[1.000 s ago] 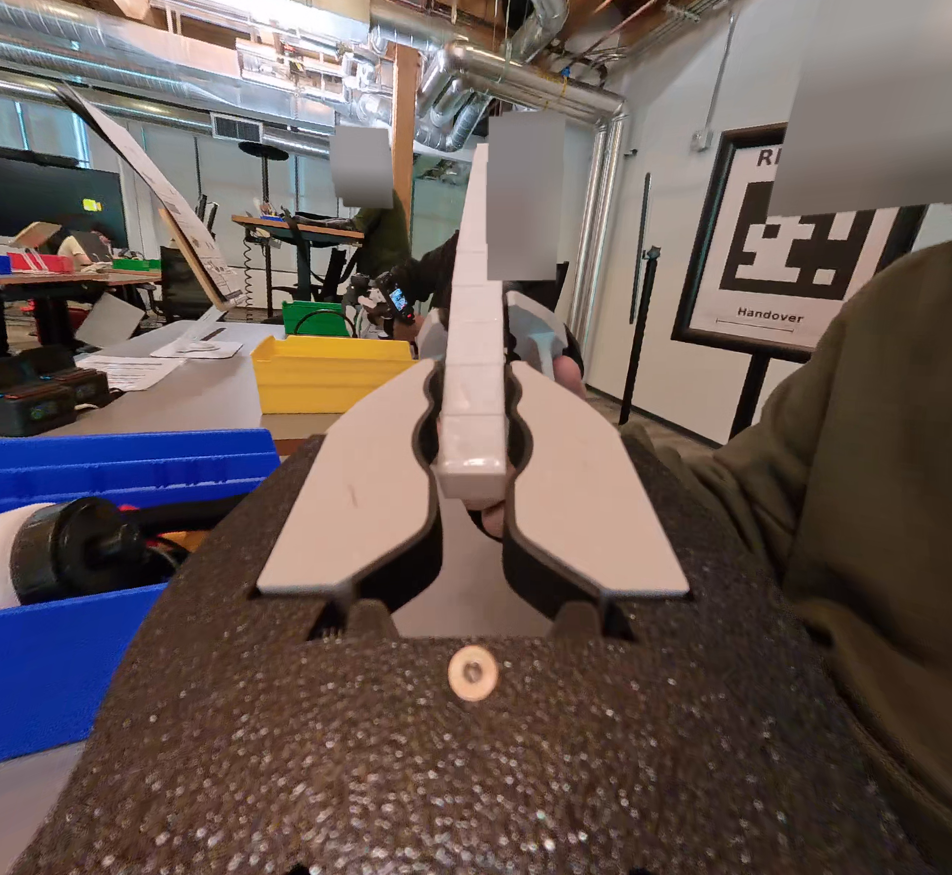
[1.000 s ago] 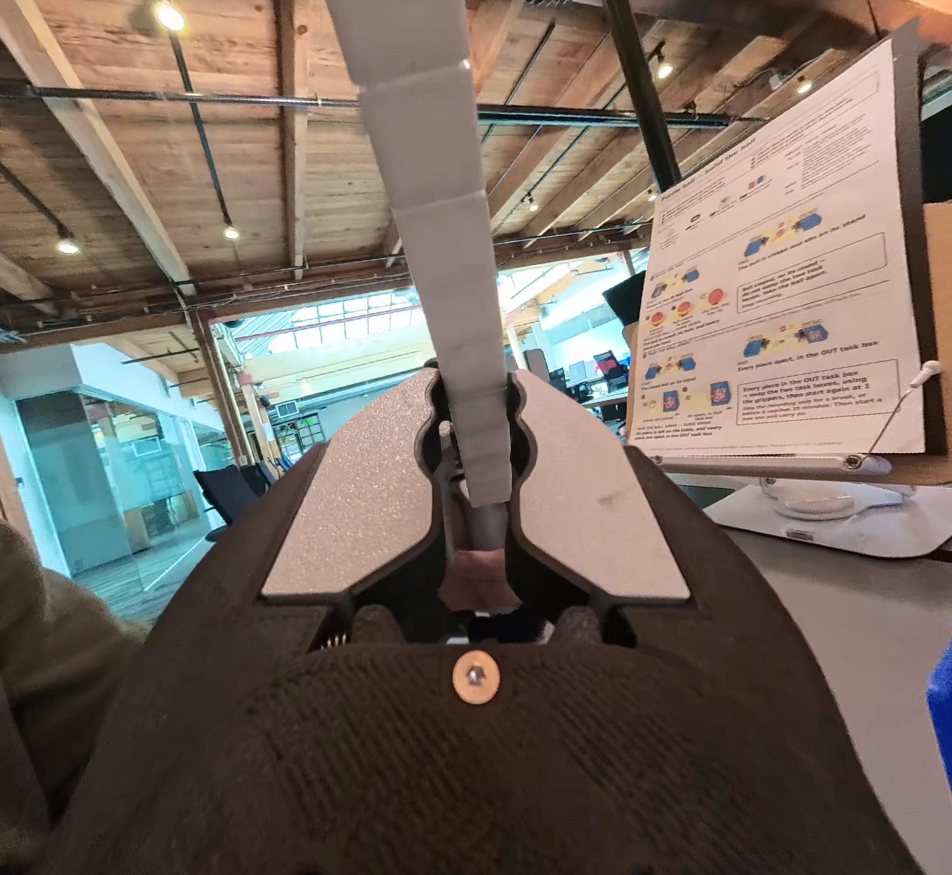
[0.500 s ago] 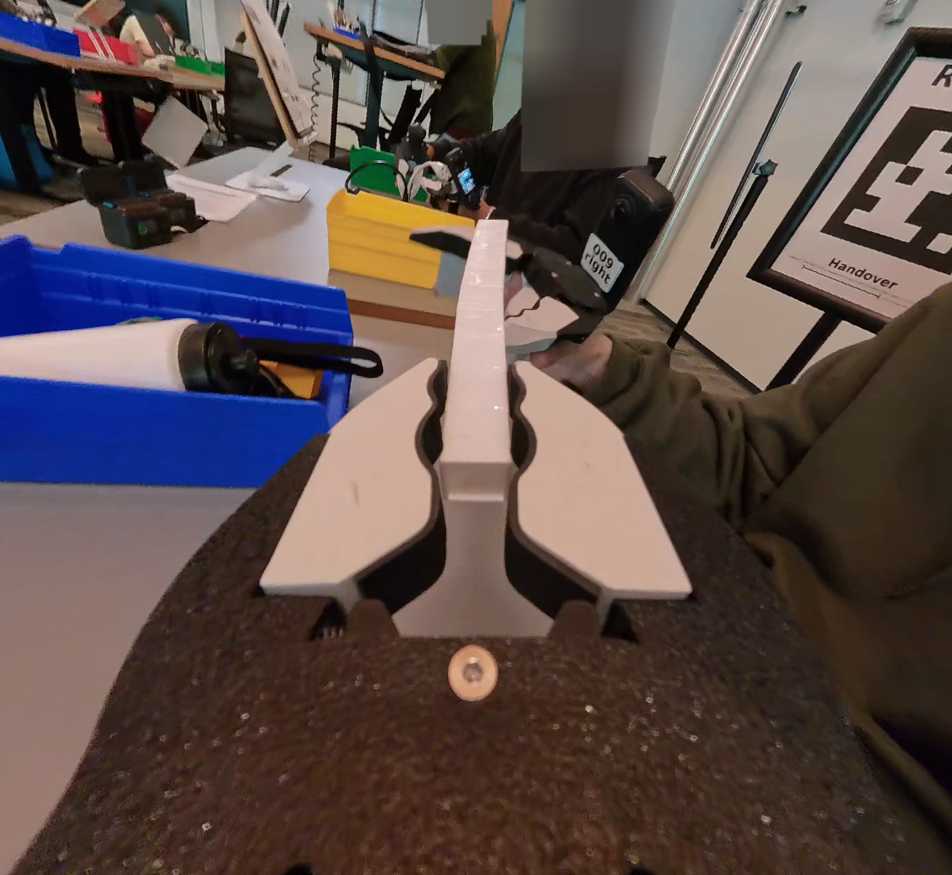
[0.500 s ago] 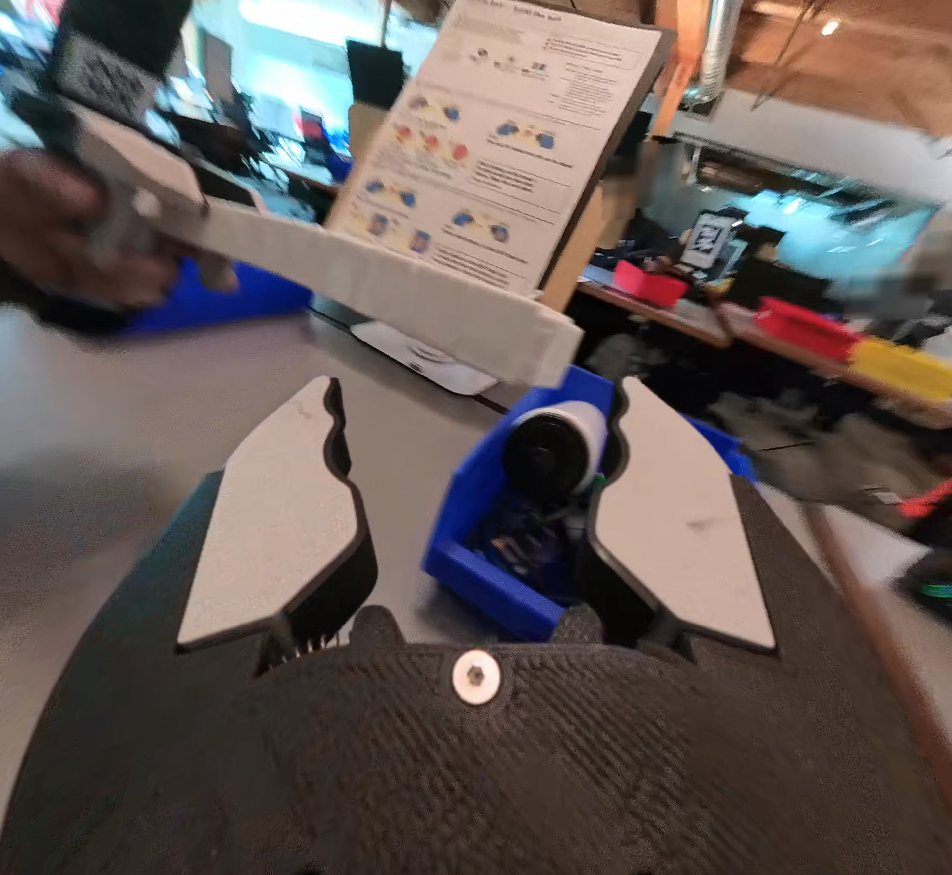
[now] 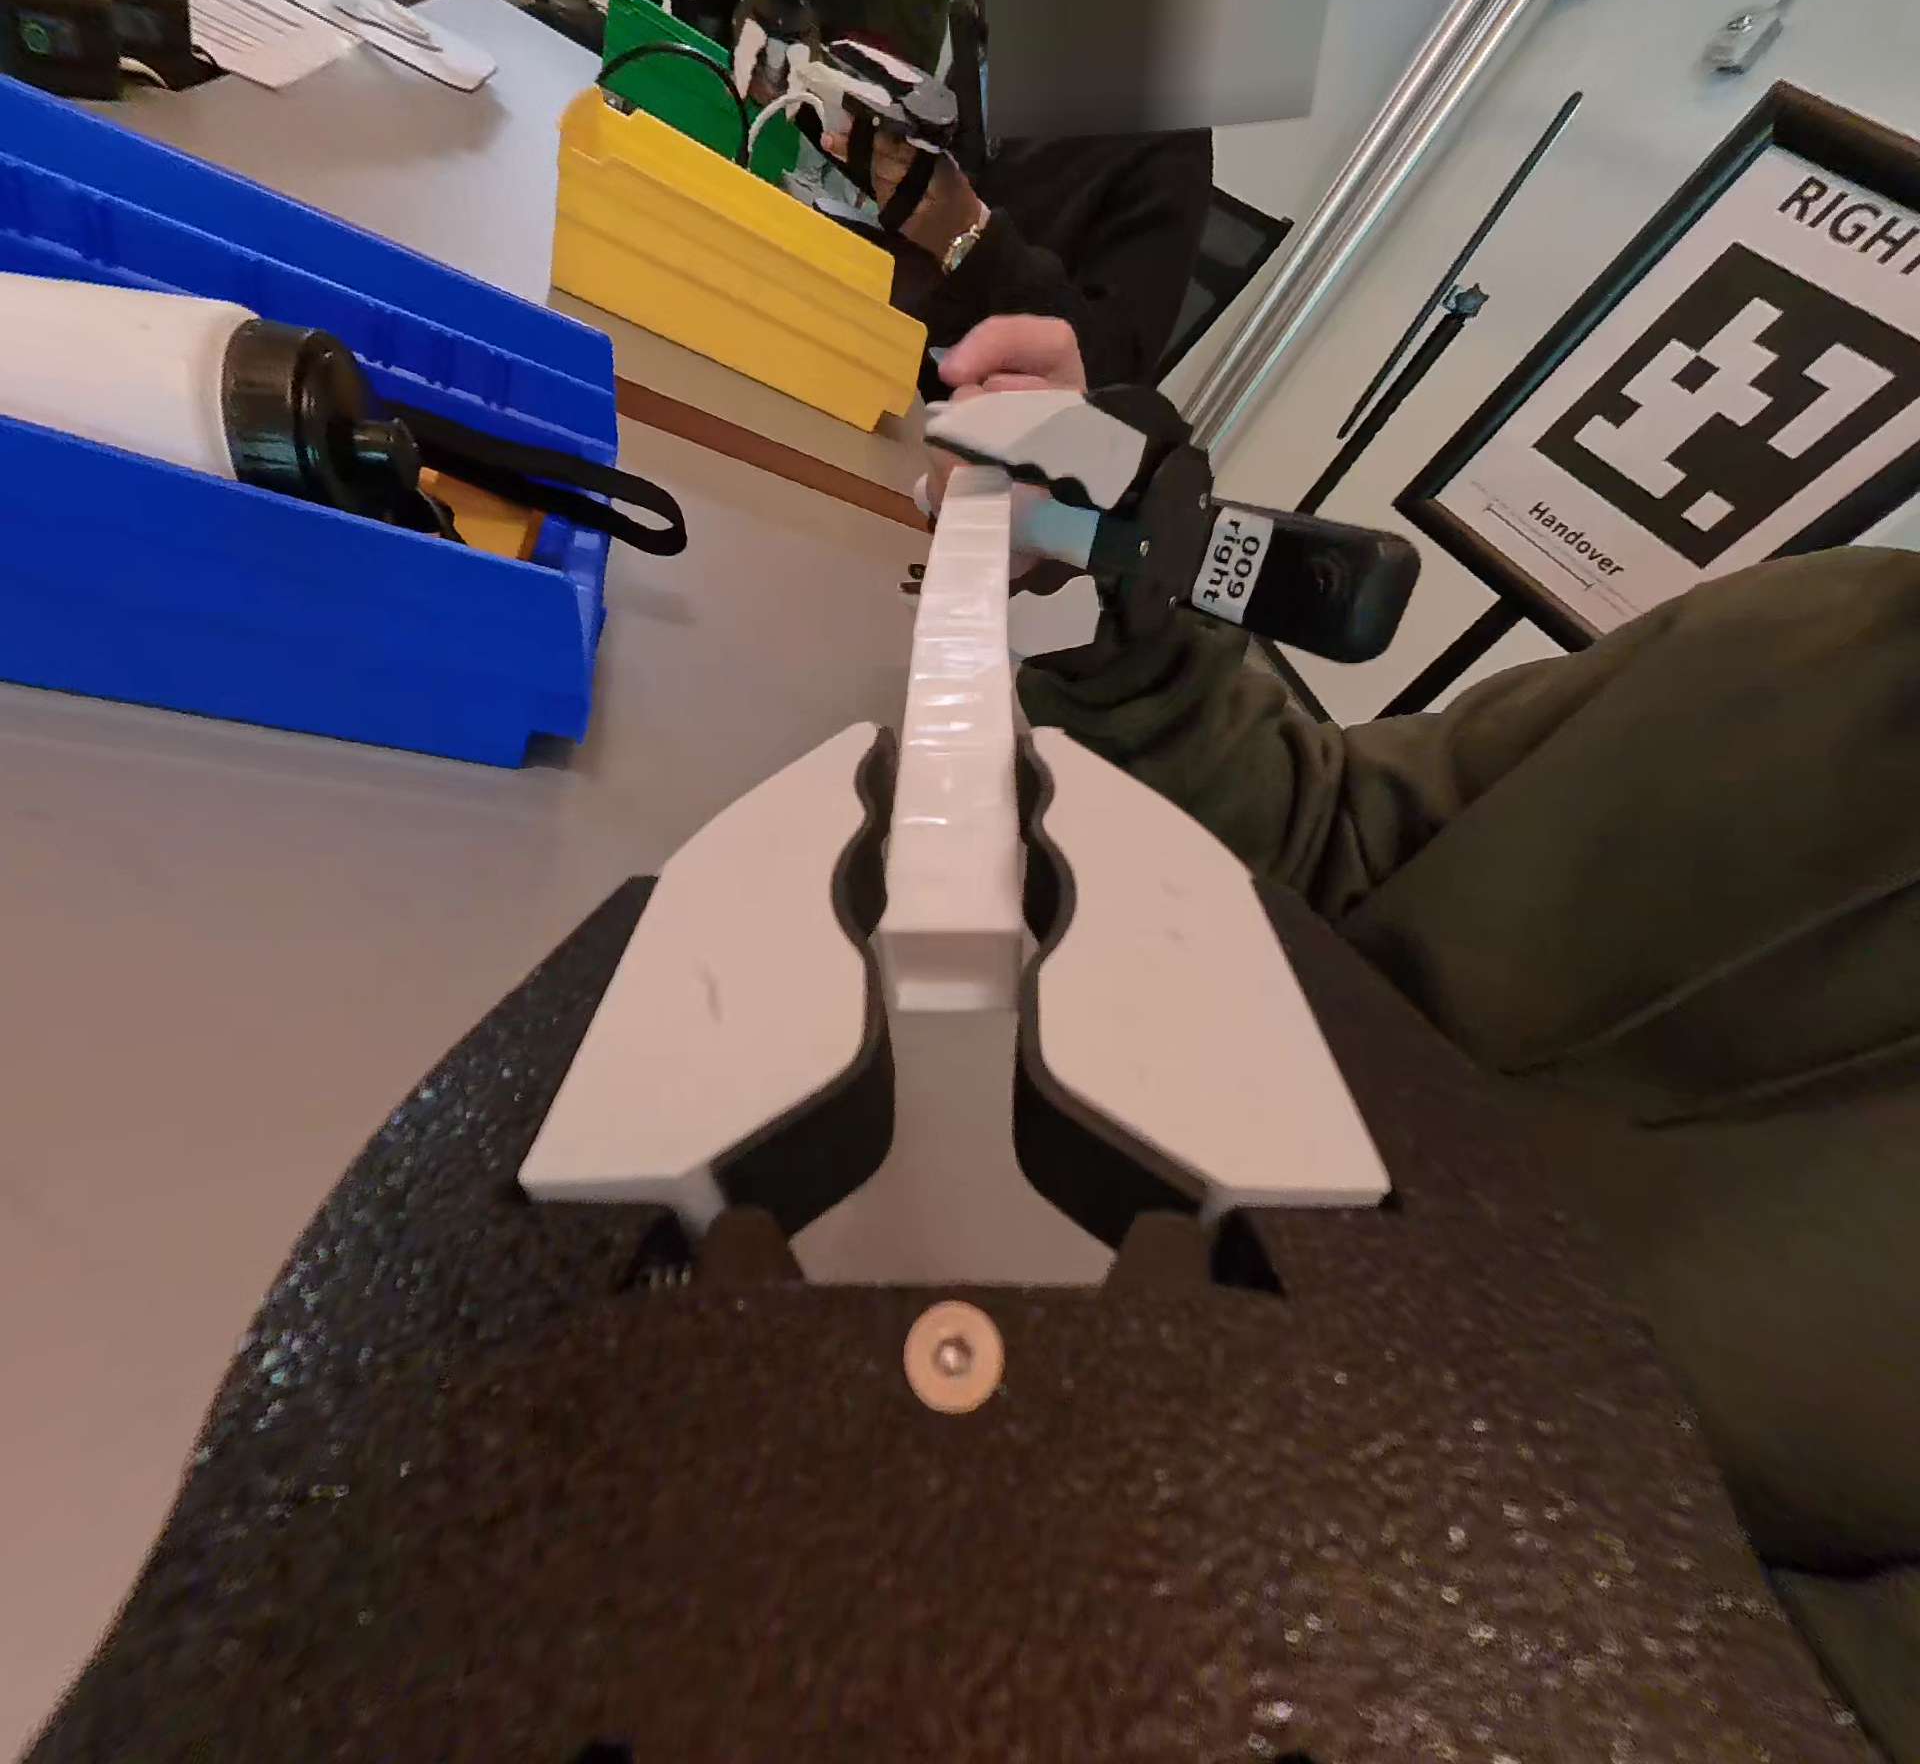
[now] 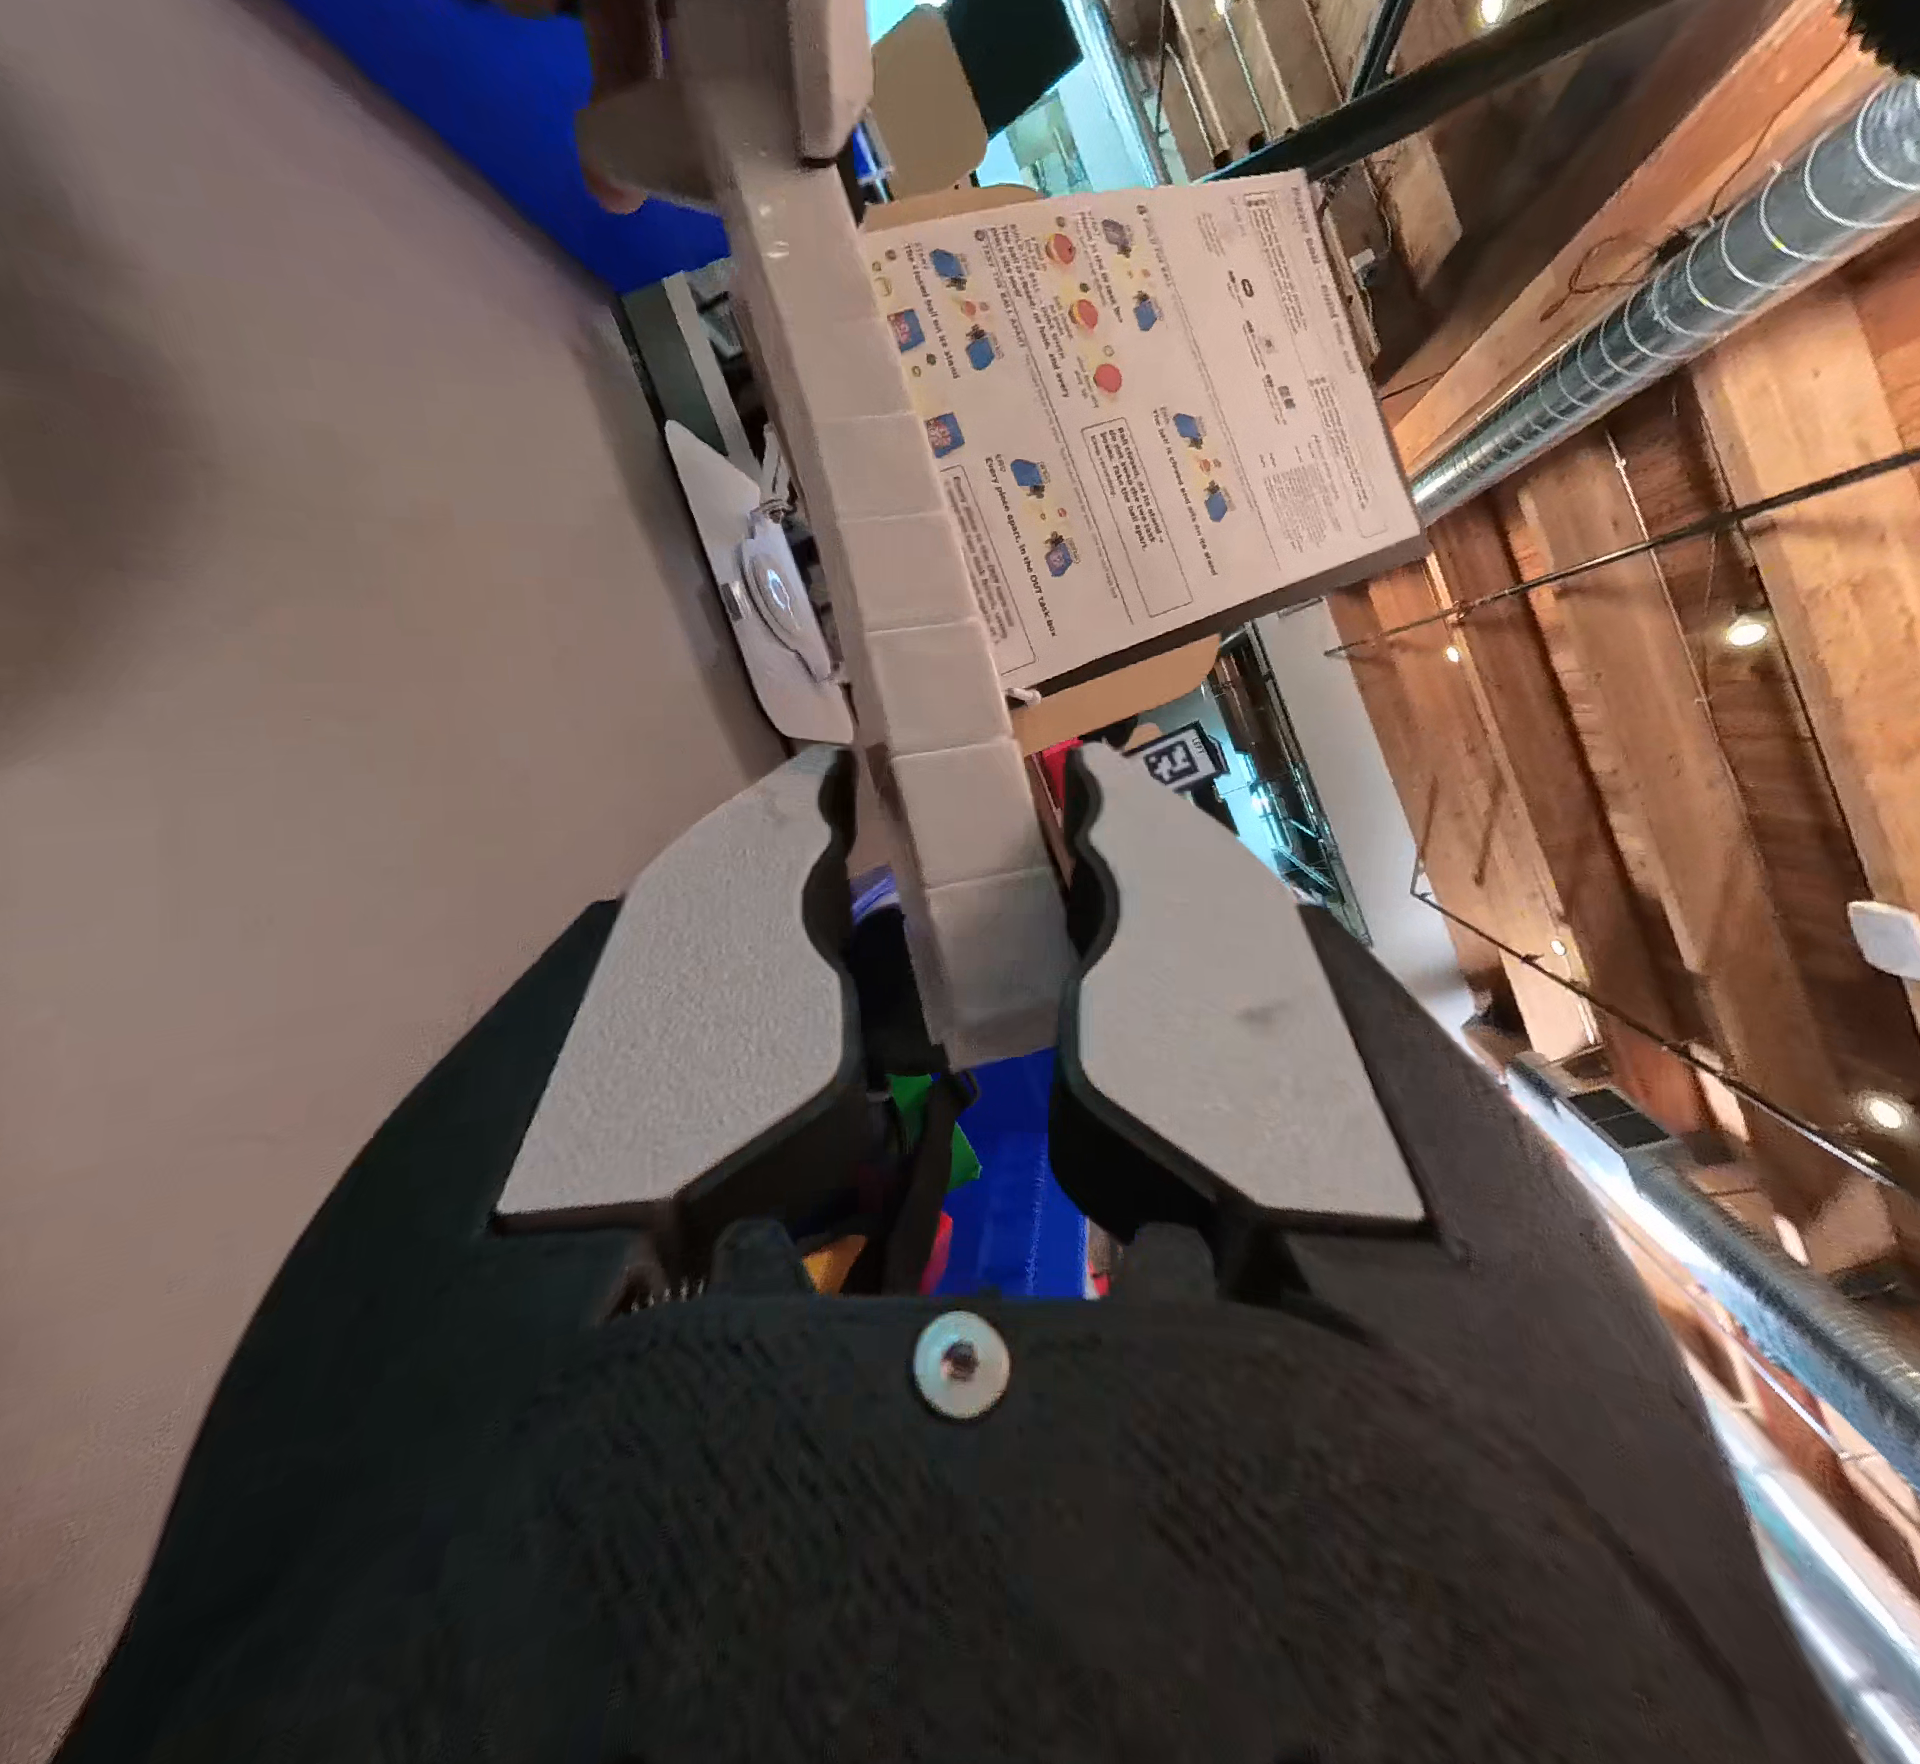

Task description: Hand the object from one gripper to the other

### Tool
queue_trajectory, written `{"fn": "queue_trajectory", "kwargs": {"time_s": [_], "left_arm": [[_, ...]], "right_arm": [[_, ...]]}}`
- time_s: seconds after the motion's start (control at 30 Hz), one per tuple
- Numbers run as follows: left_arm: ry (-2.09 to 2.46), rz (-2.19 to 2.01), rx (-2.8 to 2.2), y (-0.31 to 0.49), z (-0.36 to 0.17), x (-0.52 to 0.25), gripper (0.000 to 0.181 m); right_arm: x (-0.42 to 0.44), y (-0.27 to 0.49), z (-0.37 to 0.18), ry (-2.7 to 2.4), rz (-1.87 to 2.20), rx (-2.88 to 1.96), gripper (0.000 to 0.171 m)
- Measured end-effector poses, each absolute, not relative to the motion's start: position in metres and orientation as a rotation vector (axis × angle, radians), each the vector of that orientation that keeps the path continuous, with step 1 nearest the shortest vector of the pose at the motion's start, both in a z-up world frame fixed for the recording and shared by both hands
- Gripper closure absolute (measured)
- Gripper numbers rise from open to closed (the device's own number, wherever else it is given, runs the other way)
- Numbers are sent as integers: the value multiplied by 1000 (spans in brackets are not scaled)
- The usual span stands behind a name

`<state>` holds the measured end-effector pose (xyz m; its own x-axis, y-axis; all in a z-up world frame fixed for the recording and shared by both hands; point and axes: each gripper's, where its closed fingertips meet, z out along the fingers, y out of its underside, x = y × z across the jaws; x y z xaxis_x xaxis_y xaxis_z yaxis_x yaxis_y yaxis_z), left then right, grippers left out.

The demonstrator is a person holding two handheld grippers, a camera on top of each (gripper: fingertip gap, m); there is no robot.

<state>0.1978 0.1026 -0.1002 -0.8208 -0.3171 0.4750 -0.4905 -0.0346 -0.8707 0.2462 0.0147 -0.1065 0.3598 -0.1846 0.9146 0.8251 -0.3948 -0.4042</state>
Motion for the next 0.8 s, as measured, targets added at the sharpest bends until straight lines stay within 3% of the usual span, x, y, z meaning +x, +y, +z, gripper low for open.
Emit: {"fn": "queue_trajectory", "kwargs": {"time_s": [0.17, 0.2, 0.27, 0.4, 0.53, 0.8], "left_arm": [[-2065, 2062, 856, 107, -91, 196, 159], [-2042, 2134, 844, 108, -82, 197, 153], [-1995, 2283, 821, 111, -64, 198, 121], [-1998, 2529, 641, 111, -35, 188, 111], [-2108, 2677, 566, 108, -29, 189, 115], [-2211, 2522, 500, 65, -50, 197, 136]], "right_arm": [[239, 18, -110, -610, -1167, -1632, 147], [237, 20, -111, -589, -1121, -1638, 148], [235, 23, -112, -502, -972, -1644, 148], [232, 31, -107, -256, -592, -1593, 148], [219, 41, -98, -82, -179, -1500, 148], [193, 61, -76, 114, 323, -1254, 149]]}}
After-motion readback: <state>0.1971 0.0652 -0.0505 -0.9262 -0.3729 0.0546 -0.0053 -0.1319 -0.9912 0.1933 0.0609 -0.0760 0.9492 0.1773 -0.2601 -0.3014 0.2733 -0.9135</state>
